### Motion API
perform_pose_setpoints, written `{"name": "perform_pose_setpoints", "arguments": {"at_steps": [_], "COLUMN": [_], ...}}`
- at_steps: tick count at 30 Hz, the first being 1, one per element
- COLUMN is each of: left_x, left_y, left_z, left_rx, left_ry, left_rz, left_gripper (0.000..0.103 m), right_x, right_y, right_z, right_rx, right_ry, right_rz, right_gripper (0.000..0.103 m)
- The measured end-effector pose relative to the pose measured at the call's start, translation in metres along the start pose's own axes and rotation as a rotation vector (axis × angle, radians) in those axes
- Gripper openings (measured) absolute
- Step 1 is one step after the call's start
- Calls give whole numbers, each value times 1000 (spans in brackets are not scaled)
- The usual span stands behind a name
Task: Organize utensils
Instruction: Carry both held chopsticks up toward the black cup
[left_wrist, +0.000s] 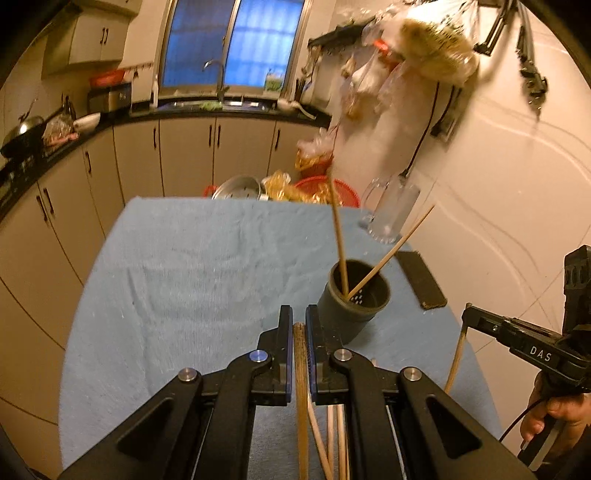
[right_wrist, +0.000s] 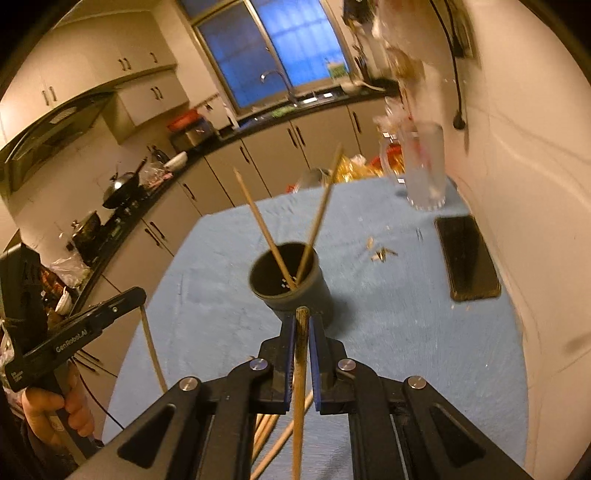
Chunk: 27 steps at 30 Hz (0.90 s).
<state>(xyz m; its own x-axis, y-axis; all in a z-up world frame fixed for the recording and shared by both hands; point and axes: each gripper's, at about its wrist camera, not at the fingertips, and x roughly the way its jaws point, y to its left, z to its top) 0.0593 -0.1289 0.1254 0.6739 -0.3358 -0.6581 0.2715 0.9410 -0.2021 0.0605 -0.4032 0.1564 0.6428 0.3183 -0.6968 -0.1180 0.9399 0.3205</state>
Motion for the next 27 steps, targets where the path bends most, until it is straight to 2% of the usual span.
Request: {"name": "perform_pose_setpoints", "arguments": {"at_steps": [14,27], "left_x": [-30,-47], "left_y": [-14,-23], "left_z": [16,39], "left_rx": [29,48], "left_ry": [-75,-129], "left_rz": [-23,-32], "left_gripper": [7,7], "right_x": [-42,-63], "right_y": [27,42], "right_z": [11,28], "right_rx": [-71,-138], "right_ry": [-90,-147], "right_rz": [29,19], "right_gripper": [8,8]}}
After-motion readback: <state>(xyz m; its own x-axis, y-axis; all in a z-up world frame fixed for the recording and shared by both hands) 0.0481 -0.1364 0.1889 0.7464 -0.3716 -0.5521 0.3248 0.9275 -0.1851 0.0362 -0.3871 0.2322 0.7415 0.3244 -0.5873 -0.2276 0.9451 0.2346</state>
